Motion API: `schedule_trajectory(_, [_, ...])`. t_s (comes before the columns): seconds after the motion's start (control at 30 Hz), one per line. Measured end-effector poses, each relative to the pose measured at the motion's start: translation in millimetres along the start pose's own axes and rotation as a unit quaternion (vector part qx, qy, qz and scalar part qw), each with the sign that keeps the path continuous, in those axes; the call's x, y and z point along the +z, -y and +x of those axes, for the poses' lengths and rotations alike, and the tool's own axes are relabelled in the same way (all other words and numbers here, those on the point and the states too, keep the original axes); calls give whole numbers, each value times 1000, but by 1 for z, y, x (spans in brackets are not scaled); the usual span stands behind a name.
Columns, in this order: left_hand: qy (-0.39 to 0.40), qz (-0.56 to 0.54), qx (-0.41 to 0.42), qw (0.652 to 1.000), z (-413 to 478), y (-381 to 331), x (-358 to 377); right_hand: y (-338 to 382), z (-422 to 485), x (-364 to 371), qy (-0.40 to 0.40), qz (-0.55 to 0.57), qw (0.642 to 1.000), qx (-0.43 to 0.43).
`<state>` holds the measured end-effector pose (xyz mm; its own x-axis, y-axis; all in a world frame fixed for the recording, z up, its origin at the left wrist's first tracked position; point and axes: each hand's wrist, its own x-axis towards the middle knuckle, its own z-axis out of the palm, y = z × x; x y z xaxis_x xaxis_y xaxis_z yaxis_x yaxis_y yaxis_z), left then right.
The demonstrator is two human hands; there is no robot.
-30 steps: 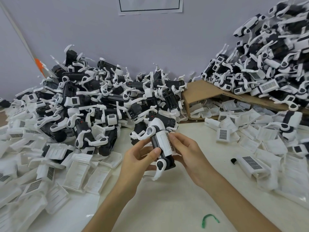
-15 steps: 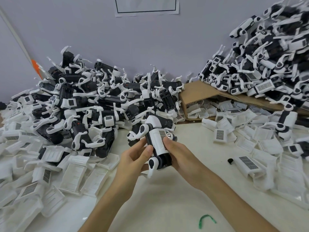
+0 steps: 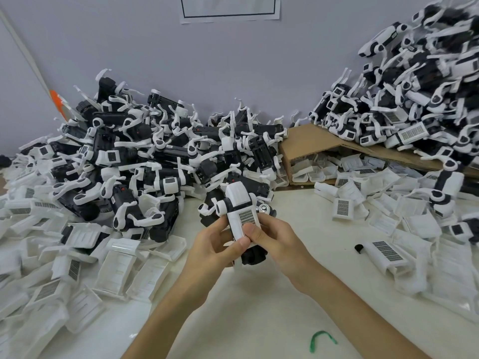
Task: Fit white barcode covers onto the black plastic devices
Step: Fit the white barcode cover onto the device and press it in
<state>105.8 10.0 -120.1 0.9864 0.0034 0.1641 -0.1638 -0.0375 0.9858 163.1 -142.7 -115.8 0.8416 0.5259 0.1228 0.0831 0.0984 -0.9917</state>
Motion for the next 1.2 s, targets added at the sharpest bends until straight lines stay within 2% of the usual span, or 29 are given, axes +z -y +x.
schedule_trajectory(0.3, [15,-26,26,999,0,1,2,0,-1,1,-21,-23,999,-34])
schedule_trajectory(0.37, [-3,-7,41,999,0,0,3,0,-1,2,-40,-75,995,-53])
schedule_trajectory(0.43, [-67,61,81,993,0,-1,4,1,-2,2,-89,-139,983,-86])
schedule_trajectory(0.53, [-155,209,161,952,-1,0,3,1,-2,0,-104,-174,967,-156])
schedule_trajectory(0.63, [-160,319,219,908,-1,0,-1,-3,-2,-3,-77,-220,946,-224])
schedule_trajectory(0.73, [-139,415,236,868,2,2,-5,-9,-1,-3,-41,-289,915,-279])
schedule_trajectory(0.83, [-119,456,220,854,4,8,-6,-12,0,-4,-35,-314,904,-288])
schedule_trajectory(1.07, [-119,452,214,858,4,7,-10,-12,1,-5,-58,-303,903,-300])
schedule_trajectory(1.2, [-119,455,222,854,4,7,-10,-11,1,-4,-39,-271,925,-263])
